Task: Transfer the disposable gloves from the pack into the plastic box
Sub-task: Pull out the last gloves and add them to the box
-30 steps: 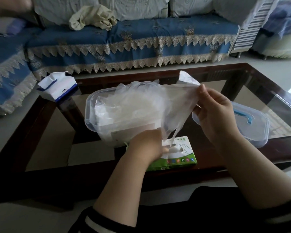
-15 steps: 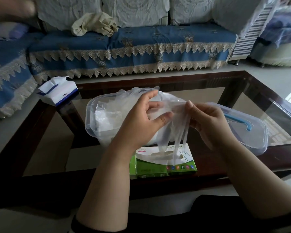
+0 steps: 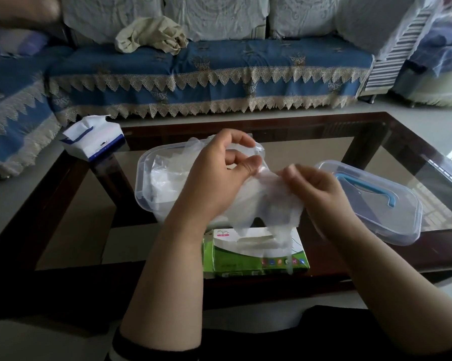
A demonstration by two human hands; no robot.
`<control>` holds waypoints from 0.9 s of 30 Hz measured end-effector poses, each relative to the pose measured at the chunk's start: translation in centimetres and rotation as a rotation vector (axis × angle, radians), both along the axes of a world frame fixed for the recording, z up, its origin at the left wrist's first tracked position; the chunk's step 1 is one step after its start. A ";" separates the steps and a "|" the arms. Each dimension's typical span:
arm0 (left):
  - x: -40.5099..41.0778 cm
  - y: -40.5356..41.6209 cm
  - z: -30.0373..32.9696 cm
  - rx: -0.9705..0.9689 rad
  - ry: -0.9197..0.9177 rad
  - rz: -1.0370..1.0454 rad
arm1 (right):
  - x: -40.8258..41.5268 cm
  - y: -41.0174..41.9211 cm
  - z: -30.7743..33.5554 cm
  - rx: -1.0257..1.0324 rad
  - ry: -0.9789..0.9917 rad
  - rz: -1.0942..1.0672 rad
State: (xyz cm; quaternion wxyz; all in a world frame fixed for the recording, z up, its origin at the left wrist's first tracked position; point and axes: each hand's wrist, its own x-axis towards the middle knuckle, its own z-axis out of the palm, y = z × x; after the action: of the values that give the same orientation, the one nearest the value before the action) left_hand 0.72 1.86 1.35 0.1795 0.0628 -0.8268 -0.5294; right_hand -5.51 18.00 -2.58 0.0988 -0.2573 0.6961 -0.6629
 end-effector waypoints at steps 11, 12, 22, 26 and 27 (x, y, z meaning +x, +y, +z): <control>0.5 -0.8 1.1 -0.010 0.074 -0.121 | -1.5 -0.4 0.8 0.069 -0.323 0.551; 0.3 -1.3 0.9 -0.018 0.084 -0.056 | -1.8 -0.4 1.1 0.091 -0.334 0.522; -2.1 -7.7 -2.9 -0.287 -0.004 0.682 | -7.9 -8.7 2.8 0.396 0.098 0.084; -1.9 -7.7 -2.5 -0.615 -0.067 0.723 | -8.7 -12.0 1.3 0.637 0.293 0.059; -1.8 -7.5 -2.4 -0.646 -0.083 0.698 | -8.7 -12.6 0.9 0.679 0.314 0.049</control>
State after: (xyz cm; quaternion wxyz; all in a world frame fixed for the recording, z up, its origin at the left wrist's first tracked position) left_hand -1.10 -5.68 -1.01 0.3236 0.2990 -0.8850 -0.1505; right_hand -14.25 5.44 -1.66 0.0863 -0.3251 0.8767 -0.3439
